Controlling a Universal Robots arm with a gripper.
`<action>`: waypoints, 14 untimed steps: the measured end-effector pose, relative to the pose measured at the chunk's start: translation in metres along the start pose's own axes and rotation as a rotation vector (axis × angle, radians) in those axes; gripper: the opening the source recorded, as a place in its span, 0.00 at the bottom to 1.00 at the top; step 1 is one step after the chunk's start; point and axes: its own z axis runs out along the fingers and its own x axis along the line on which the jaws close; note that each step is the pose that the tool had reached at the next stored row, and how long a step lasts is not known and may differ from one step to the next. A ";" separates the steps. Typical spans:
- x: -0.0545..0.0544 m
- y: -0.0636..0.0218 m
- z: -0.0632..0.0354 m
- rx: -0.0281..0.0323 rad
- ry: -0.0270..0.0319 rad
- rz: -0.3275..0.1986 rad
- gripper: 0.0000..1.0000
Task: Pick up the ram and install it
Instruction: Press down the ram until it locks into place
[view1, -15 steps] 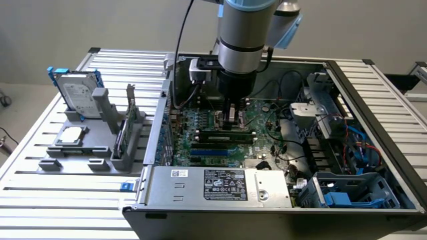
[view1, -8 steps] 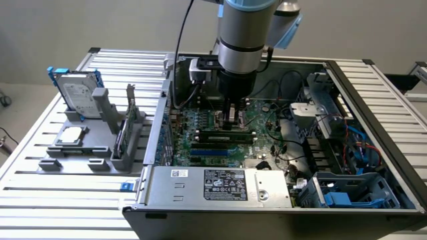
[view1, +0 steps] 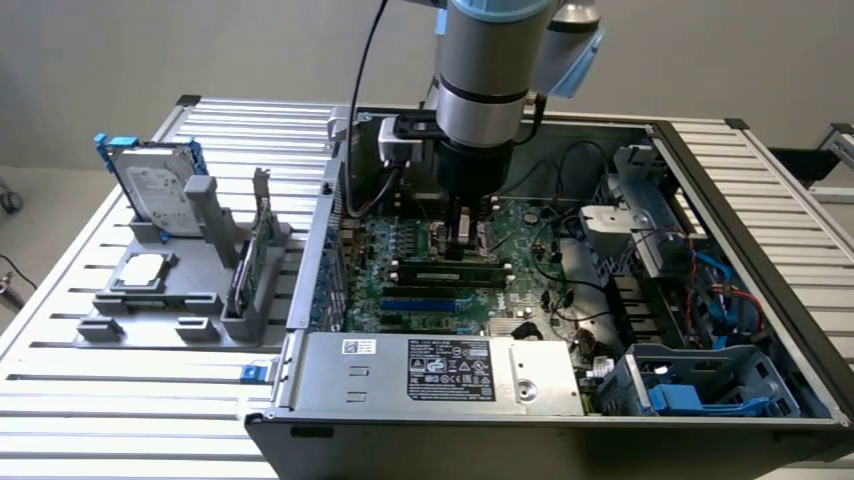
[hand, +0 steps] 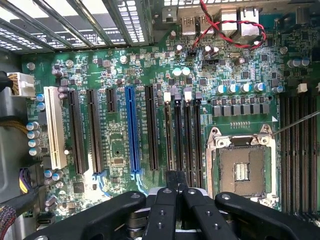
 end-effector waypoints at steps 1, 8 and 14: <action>0.000 -0.0001 0.0011 0.0006 -0.0002 0.000 0.11; -0.002 0.0000 0.0128 0.0040 -0.0004 -0.004 0.11; -0.004 0.0000 0.0186 0.0040 0.0000 -0.007 0.11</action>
